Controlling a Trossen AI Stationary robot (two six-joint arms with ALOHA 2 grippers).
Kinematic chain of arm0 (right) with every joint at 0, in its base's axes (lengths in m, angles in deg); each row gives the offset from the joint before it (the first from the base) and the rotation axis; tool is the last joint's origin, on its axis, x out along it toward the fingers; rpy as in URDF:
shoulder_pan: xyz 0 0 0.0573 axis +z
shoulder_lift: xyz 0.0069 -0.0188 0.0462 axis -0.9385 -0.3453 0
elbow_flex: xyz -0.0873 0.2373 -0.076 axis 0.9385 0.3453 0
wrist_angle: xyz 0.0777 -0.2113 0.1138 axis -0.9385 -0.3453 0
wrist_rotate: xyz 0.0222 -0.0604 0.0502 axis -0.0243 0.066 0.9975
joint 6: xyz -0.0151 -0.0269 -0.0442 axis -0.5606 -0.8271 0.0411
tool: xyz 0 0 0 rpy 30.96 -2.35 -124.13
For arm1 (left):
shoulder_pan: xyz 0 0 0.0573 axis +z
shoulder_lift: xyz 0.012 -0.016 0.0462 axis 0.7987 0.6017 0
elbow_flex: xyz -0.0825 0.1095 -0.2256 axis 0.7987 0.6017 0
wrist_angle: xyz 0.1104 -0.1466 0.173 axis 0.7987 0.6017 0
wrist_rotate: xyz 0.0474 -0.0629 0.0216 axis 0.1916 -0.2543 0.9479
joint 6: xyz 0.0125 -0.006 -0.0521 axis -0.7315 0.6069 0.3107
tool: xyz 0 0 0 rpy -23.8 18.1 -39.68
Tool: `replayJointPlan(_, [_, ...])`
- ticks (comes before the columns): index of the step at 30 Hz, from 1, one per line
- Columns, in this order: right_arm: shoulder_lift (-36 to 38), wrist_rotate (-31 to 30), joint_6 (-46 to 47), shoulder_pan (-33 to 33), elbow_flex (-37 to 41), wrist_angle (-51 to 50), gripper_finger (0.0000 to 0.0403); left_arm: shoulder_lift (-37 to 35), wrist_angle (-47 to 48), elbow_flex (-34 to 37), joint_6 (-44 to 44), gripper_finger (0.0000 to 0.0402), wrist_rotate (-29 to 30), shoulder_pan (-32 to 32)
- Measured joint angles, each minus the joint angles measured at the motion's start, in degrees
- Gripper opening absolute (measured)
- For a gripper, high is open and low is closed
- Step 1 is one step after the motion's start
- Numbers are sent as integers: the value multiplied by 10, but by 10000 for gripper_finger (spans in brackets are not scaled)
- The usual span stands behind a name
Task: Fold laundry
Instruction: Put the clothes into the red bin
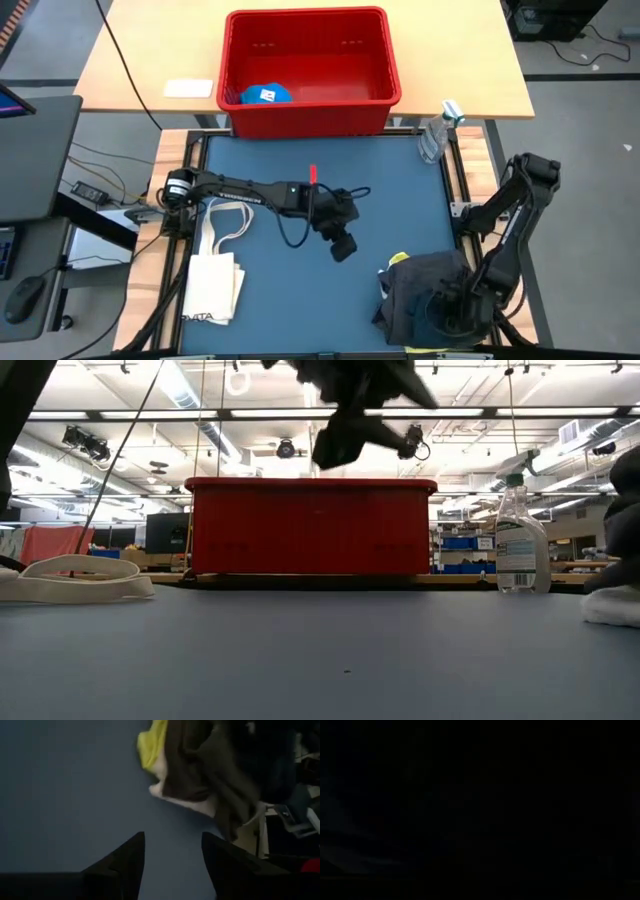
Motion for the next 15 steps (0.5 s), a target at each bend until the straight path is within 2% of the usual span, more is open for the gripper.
replayJointPlan(8, [-37, -43, 15, -11, 2, 6, 163, -11, 27, 28, 16, 199, -3, -10])
replayJointPlan(13, [-37, -69, 6, -31, 20, 18, 163, -49, 88, 29, 4, 199, 58, -5])
replayJointPlan(15, [-36, -101, 3, -39, 25, 27, 163, -71, 118, 29, 0, 199, 83, -1])
